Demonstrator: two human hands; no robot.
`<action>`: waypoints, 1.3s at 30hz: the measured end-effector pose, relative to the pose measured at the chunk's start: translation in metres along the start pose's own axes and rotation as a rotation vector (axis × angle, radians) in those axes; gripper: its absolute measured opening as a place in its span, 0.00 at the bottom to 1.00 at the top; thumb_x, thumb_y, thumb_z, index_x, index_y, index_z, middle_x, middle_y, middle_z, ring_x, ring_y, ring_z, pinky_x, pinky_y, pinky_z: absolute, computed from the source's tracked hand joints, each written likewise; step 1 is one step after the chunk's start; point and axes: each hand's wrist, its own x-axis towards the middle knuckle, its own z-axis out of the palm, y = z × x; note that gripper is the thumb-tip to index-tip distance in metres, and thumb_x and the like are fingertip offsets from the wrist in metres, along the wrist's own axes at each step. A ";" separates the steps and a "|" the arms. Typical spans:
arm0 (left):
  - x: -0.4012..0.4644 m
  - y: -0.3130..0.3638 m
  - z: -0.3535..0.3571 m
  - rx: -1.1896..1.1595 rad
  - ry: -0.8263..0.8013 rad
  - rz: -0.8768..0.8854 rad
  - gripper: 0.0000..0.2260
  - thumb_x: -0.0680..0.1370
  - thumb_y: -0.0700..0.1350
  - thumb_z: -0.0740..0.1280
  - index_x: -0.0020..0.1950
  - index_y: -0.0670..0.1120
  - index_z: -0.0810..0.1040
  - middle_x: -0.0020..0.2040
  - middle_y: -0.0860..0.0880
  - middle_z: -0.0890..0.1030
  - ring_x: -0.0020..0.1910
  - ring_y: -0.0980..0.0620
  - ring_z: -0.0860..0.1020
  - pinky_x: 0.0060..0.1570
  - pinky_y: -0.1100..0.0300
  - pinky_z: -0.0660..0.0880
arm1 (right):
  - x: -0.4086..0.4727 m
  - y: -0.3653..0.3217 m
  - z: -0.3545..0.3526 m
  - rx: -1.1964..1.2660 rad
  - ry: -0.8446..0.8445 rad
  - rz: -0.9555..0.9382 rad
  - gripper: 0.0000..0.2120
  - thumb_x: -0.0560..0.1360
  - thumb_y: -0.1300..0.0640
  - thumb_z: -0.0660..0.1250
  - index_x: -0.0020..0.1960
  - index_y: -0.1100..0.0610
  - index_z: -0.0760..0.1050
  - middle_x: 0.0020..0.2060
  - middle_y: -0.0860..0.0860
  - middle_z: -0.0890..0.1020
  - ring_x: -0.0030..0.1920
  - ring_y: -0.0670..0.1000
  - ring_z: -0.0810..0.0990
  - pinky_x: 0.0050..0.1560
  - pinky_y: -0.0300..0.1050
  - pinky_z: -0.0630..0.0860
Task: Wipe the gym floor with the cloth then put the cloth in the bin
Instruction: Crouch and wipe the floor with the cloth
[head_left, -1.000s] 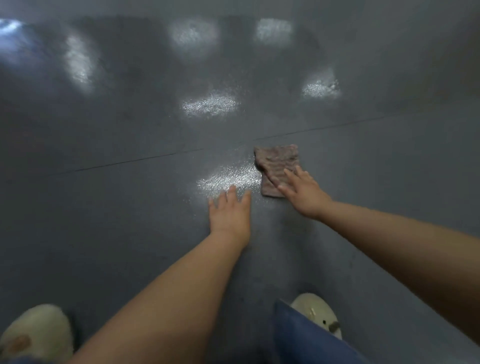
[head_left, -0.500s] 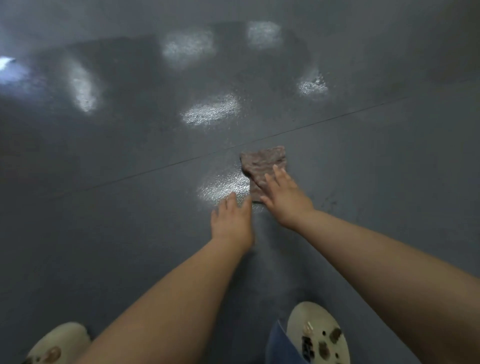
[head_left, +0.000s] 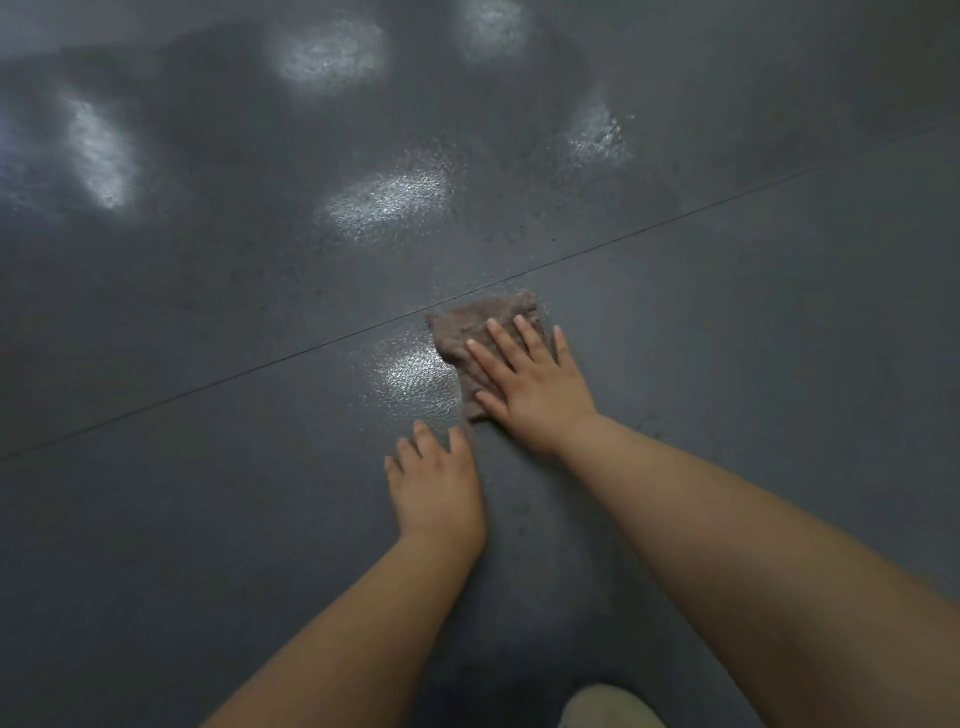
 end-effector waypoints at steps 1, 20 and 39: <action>0.000 0.001 -0.001 0.013 -0.012 -0.005 0.28 0.76 0.49 0.67 0.71 0.47 0.58 0.75 0.38 0.54 0.71 0.39 0.60 0.70 0.46 0.59 | 0.005 0.007 -0.002 0.012 0.006 0.023 0.30 0.77 0.36 0.38 0.77 0.43 0.41 0.77 0.47 0.42 0.77 0.53 0.39 0.72 0.61 0.36; 0.012 0.036 -0.015 0.044 -0.088 0.248 0.44 0.74 0.51 0.70 0.78 0.52 0.41 0.77 0.44 0.38 0.76 0.41 0.44 0.72 0.47 0.57 | 0.039 0.062 -0.023 0.119 0.092 0.222 0.26 0.82 0.45 0.48 0.77 0.43 0.44 0.78 0.48 0.44 0.77 0.57 0.41 0.73 0.56 0.37; 0.015 0.053 -0.019 0.279 -0.126 0.209 0.41 0.76 0.50 0.69 0.77 0.46 0.43 0.77 0.37 0.43 0.75 0.34 0.51 0.70 0.44 0.58 | -0.018 0.089 -0.004 0.255 0.151 0.526 0.25 0.82 0.53 0.49 0.78 0.51 0.48 0.77 0.53 0.49 0.77 0.58 0.48 0.74 0.51 0.44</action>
